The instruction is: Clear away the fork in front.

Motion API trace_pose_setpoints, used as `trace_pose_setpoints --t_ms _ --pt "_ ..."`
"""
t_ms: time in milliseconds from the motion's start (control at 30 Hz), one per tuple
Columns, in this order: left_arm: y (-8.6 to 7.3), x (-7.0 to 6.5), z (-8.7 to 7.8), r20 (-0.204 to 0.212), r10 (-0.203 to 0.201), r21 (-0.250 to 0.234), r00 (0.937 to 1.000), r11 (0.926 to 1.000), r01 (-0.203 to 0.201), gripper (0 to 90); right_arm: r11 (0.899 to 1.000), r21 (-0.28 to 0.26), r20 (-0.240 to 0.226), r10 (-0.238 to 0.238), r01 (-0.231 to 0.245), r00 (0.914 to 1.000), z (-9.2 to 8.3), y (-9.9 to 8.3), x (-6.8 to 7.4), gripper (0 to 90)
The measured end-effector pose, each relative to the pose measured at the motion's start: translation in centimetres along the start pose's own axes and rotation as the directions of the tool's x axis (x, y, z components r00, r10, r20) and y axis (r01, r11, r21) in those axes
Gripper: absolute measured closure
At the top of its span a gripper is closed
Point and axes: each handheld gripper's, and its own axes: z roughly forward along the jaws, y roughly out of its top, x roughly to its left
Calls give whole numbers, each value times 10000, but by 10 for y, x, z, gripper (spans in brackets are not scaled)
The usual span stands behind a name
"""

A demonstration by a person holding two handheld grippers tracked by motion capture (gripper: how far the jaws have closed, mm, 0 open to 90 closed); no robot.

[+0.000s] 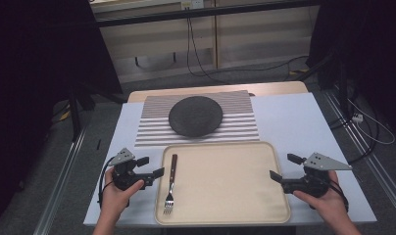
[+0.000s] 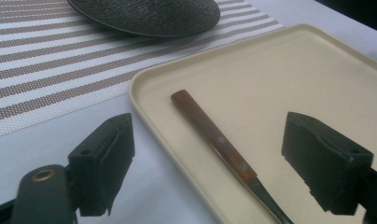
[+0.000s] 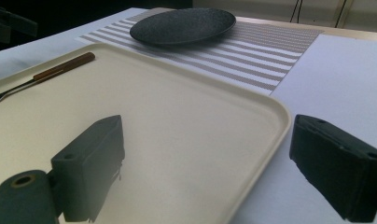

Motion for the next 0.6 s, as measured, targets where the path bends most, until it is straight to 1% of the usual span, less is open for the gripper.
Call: trace_pose_setpoints --t_ms 133,167,267,400,467,533,600 --pt "-1 -1 -2 6 -7 -162 10000 9999 7 149 10000 32 73 36 -36 10000 -4 -2 -2 102" --pt "-1 -1 -3 1 0 -124 10000 9999 0 145 9999 16 62 111 -111 9999 -5 -3 -3 102" --pt "-1 -1 -5 -6 88 -162 10000 9998 -88 141 9999 54 81 135 -135 9999 -6 -5 -4 103" --pt "-3 1 -9 -94 109 -220 9999 9997 -111 124 9999 37 104 149 -149 9998 -6 -7 -4 103" --pt "-5 3 -10 -121 72 -188 9999 9998 -75 120 9999 122 120 48 -50 9999 -6 -7 -3 103" --pt "-6 4 -11 -183 139 -167 9997 9998 -142 116 9999 126 102 49 -51 9999 -5 -8 -3 103" --pt "-8 4 -13 -184 92 -178 9998 9998 -96 109 9999 112 102 29 -30 9999 -6 -8 -3 103"
